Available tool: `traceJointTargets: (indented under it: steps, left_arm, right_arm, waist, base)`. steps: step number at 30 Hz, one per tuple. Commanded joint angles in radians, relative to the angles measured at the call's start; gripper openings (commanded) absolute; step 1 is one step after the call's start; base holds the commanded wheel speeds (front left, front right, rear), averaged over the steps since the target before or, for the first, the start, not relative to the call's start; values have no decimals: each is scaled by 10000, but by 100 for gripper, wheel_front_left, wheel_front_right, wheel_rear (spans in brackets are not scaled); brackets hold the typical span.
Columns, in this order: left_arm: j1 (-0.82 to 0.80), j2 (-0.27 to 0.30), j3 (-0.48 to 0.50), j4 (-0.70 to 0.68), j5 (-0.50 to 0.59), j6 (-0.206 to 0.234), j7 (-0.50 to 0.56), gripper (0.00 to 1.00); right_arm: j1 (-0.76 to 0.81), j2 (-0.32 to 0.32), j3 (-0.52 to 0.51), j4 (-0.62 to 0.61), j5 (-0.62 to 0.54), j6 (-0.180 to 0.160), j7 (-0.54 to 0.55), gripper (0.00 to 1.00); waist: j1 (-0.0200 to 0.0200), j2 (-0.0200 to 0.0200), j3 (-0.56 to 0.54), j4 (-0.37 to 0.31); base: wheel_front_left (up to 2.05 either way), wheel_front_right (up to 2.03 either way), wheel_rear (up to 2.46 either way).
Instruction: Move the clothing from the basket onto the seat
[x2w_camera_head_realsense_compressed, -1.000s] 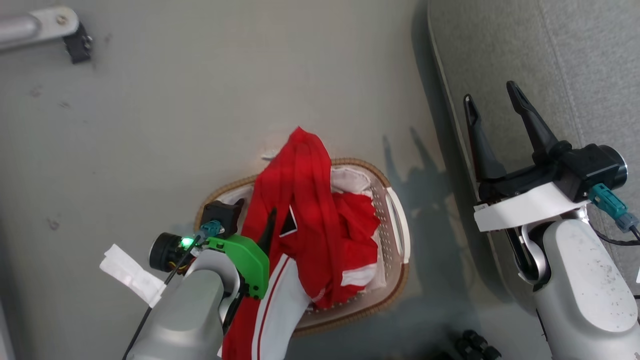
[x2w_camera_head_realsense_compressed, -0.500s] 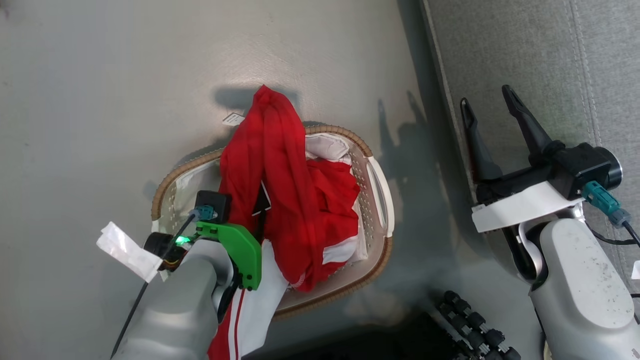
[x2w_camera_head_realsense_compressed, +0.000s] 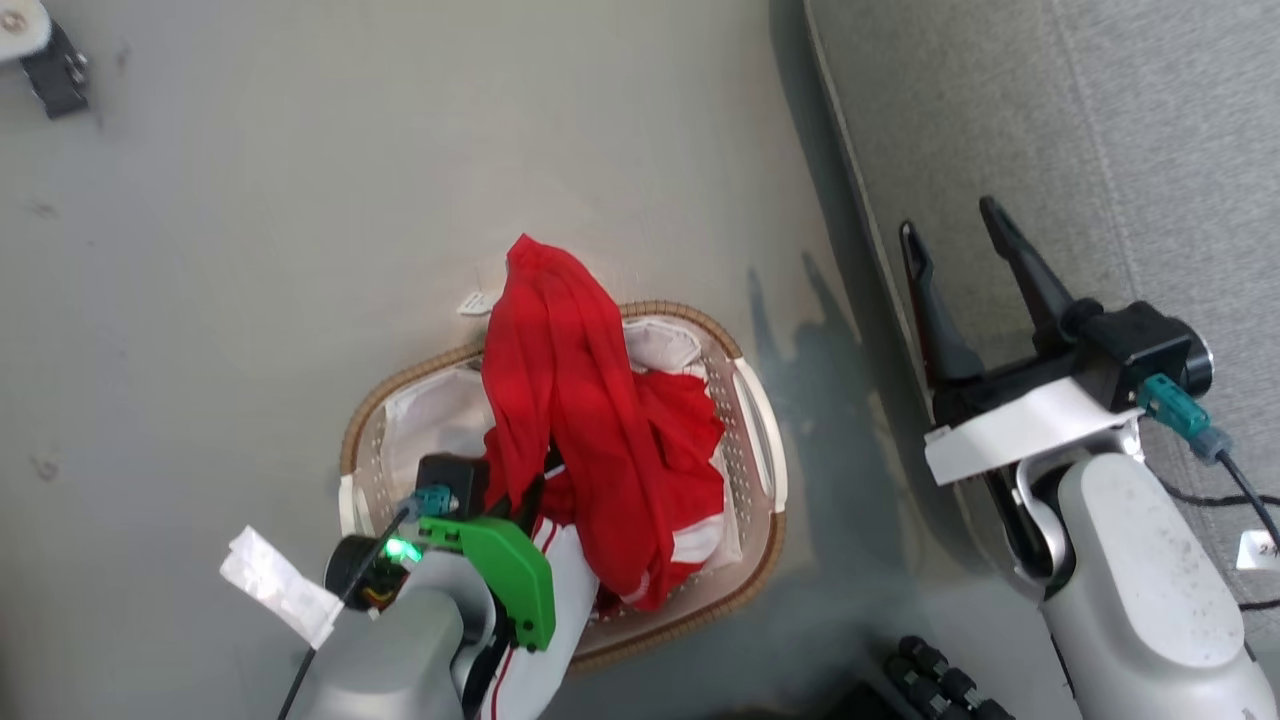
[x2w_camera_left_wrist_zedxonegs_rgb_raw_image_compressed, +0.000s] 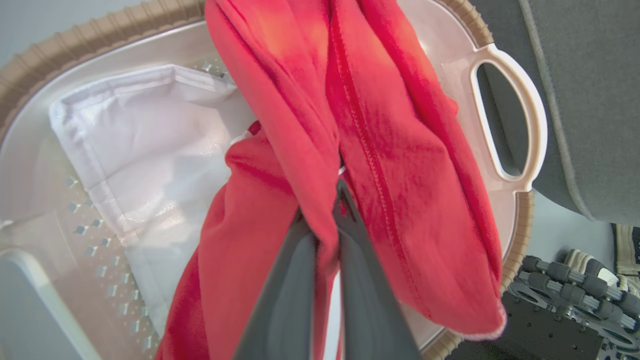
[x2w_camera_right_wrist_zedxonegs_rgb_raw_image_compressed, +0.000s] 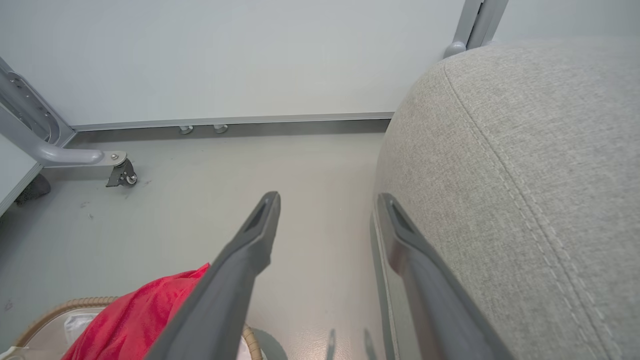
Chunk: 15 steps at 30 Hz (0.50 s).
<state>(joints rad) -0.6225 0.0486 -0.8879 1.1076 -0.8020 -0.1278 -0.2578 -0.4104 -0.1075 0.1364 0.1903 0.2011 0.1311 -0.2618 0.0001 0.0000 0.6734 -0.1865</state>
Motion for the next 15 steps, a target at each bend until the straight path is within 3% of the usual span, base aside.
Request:
traceJointTargets:
  steps: [1,6,15]
  left_arm:
    - [326,42,34,-37,-64,-38,-79,0]
    - [1133,364,818,-1011,435,-37,-85,0]
    - [2683,353,2449,-3187,2063,-37,-81,0]
  right_arm:
    - [298,4,-26,87,87,-6,-47,100]
    - [898,108,-194,375,176,-8,-47,100]
    - [1914,161,-323,781,205,-8,-47,100]
  waist:
    - [-1,0,-1214,41]
    - [-1,0,-2436,156]
    - [-1,0,-4381,665]
  base:
    - [0,0,0]
    - [0,0,0]
    - [0,0,0]
